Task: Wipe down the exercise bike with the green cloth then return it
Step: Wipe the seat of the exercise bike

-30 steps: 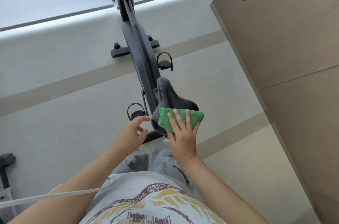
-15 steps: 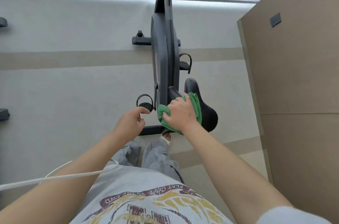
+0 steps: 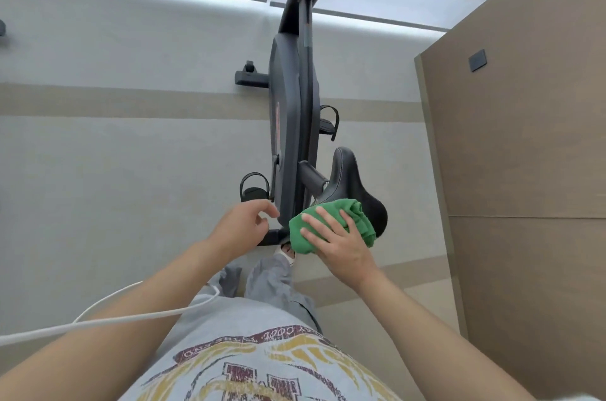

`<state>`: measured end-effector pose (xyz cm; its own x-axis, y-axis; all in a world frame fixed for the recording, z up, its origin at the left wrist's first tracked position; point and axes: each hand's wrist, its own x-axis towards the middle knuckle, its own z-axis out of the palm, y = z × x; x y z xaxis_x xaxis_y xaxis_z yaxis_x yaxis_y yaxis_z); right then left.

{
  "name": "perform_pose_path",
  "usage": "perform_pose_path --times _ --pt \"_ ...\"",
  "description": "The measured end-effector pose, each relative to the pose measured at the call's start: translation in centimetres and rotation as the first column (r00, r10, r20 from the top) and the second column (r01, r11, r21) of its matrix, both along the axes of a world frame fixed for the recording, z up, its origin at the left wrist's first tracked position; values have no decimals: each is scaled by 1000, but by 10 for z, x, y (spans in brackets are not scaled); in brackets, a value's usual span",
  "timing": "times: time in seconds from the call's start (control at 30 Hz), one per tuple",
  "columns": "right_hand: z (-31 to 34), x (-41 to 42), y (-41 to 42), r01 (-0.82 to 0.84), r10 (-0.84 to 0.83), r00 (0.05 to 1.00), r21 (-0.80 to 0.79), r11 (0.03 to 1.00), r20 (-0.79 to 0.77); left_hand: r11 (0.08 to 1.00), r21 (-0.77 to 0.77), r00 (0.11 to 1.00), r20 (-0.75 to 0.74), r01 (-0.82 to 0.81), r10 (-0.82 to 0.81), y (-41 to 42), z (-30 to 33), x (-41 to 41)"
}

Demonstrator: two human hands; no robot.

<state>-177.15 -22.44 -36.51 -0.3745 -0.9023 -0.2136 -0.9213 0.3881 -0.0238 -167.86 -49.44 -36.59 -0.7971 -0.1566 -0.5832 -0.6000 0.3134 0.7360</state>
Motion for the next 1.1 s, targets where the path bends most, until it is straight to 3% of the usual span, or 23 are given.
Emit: perform_pose_path --times 0.1,0.23,0.4,0.6,0.7,0.87,1.0,1.1 --pt "-3 -11 18 -94 96 994 30 995 -55 999 -7 999 -4 48 -48 8 6 -8" --pt "-3 -37 -4 -128 125 992 137 982 30 998 -4 998 -9 61 -61 19 11 -18" --pt "-2 -33 -58 107 -135 986 247 963 99 993 -13 991 -65 -117 116 36 16 -33" --pt "-3 -60 -112 87 -159 975 390 917 156 987 -61 986 -76 -151 146 37 44 -45" --pt "-3 -62 -96 19 -77 977 280 960 198 977 -84 977 -101 -196 187 37 54 -51" --pt "-19 -55 -11 -147 170 972 -149 978 162 985 -97 985 -109 -144 133 59 55 -58" --pt "-24 -54 59 -230 235 972 -220 948 -3 991 -89 990 -112 -97 87 75 51 -63" --pt "-23 -67 85 -228 226 974 -220 949 -34 993 -98 993 -101 -69 59 81 52 -62"
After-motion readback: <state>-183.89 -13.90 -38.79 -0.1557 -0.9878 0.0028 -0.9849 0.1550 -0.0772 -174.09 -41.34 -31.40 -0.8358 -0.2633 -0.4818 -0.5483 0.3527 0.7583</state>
